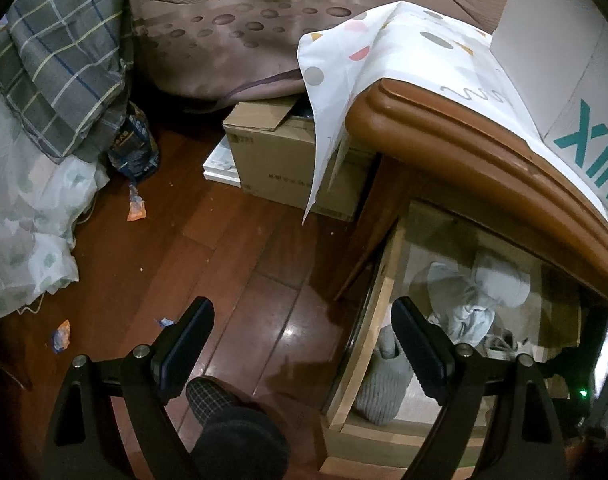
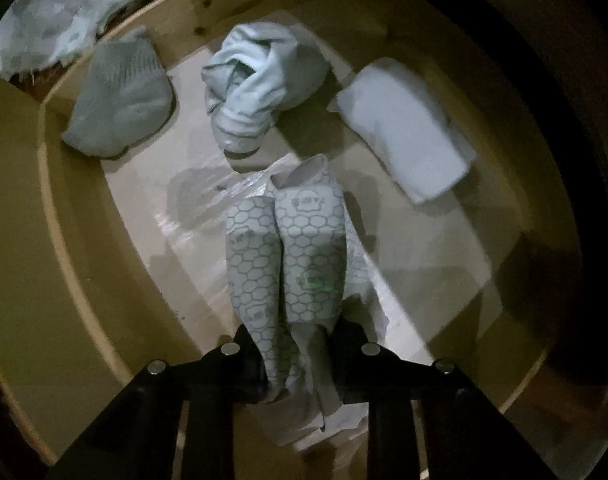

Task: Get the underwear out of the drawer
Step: 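Lift the grey hexagon-print socks out of the drawer with the right tool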

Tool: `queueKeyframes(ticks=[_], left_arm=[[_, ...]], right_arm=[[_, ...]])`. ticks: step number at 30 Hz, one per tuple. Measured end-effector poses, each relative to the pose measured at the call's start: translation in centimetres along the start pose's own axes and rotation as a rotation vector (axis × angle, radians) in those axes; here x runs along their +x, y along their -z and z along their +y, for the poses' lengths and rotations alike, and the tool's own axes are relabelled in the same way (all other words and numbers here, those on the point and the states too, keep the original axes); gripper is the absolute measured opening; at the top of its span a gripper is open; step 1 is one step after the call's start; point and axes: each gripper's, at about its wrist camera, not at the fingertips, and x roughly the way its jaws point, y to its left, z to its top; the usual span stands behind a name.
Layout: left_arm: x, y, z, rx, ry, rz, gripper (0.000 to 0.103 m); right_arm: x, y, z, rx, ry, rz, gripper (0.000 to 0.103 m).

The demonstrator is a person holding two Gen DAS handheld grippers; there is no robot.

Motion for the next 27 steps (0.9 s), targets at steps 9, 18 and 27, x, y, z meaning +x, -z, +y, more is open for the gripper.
queueKeyframes(ticks=[9,18,27], left_arm=[[0.0,0.3,-1.4,0.055,0.004,-0.007,0.088],[-0.1,0.7,-3.5,0.094,0.049,-0.029,0.088],[0.7,1.6,-5.9,0.13,0.078,-0.013,0.088]], right_arm=[[-5.0,3.0,-1.5,0.215,-0.019,-0.169,0.023],[-6.4,7.0,-2.4,0.572,0.023,-0.345,0.023],[-7.6,11.2,-1.9,0.778,0.144,-0.431,0.023]])
